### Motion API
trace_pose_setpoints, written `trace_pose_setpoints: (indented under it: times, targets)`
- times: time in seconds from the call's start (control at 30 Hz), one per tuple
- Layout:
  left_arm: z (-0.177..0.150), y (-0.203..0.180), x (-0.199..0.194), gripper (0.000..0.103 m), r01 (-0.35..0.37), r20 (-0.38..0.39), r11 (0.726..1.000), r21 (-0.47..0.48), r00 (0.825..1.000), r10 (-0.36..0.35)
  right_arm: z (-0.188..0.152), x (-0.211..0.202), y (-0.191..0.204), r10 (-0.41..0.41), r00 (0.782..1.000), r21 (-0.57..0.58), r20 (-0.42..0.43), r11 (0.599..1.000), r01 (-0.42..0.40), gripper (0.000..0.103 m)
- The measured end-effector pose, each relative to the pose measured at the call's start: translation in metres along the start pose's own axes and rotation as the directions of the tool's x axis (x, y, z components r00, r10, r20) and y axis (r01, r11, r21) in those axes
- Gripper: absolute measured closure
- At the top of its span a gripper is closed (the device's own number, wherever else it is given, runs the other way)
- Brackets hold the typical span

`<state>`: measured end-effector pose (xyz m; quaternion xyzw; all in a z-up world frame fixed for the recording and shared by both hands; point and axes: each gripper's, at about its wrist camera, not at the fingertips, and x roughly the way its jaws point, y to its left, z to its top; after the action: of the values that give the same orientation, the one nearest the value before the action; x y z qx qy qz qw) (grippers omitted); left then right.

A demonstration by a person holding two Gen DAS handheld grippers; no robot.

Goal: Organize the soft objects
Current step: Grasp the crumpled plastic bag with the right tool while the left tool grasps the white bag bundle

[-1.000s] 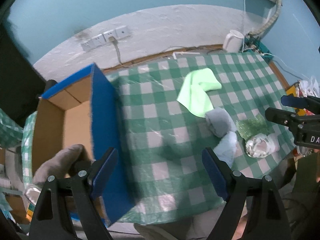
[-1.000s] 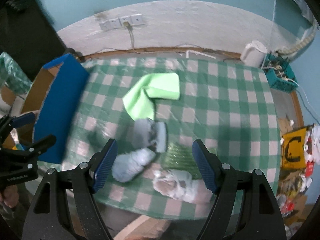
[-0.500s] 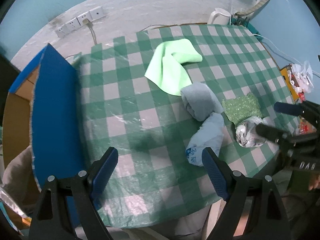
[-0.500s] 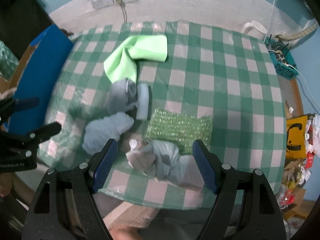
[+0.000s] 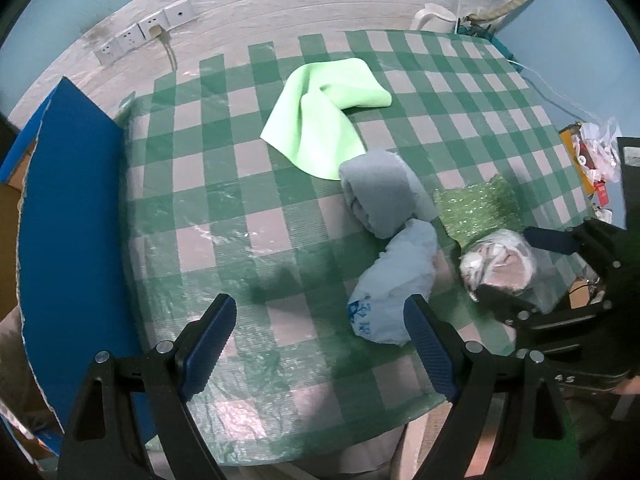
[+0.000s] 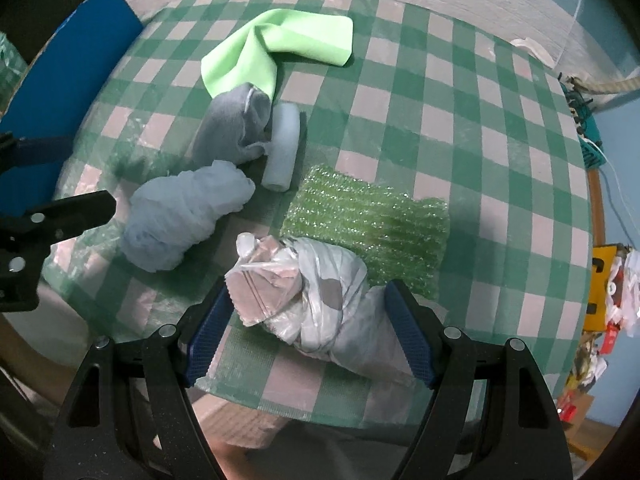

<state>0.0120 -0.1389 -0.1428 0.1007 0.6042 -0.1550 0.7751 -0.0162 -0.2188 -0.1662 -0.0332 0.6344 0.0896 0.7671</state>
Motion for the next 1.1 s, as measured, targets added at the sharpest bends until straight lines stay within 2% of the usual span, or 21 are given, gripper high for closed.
trace_pose_setpoints:
  times: [0.1,0.37,0.43,0.77,1.03,1.1]
  targets:
    - [0.001,-0.004,0.001,0.016,0.011,-0.003,1.000,0.006,1.000,-0.011,-0.001,0.004,0.000,0.014,1.000,-0.017,-0.006,1.000,-0.014,0.026]
    - [0.005,-0.014,0.006,0.016,0.051,-0.014,0.999,0.010,0.999,-0.051,-0.006,0.007,-0.001,0.011,1.000,-0.059,-0.009,0.998,-0.011,0.048]
    - [0.006,-0.017,0.008,0.016,0.062,-0.016,0.998,0.013,0.998,-0.062,-0.006,0.002,-0.005,0.027,1.000,-0.038,0.003,0.999,-0.026,0.054]
    - [0.010,-0.028,0.025,0.016,0.083,-0.048,0.996,0.016,0.995,-0.082,0.000,-0.020,-0.041,0.036,0.997,0.114,0.073,0.992,-0.044,0.055]
    - [0.012,-0.036,0.042,0.016,0.096,-0.060,0.995,0.025,0.994,-0.095,0.006,-0.021,-0.043,0.050,0.995,0.135,0.088,0.989,-0.061,0.055]
    - [0.013,-0.039,0.043,0.022,0.106,-0.054,0.994,0.031,0.993,-0.105,0.006,-0.021,-0.043,0.050,0.995,0.140,0.092,0.988,-0.062,0.055]
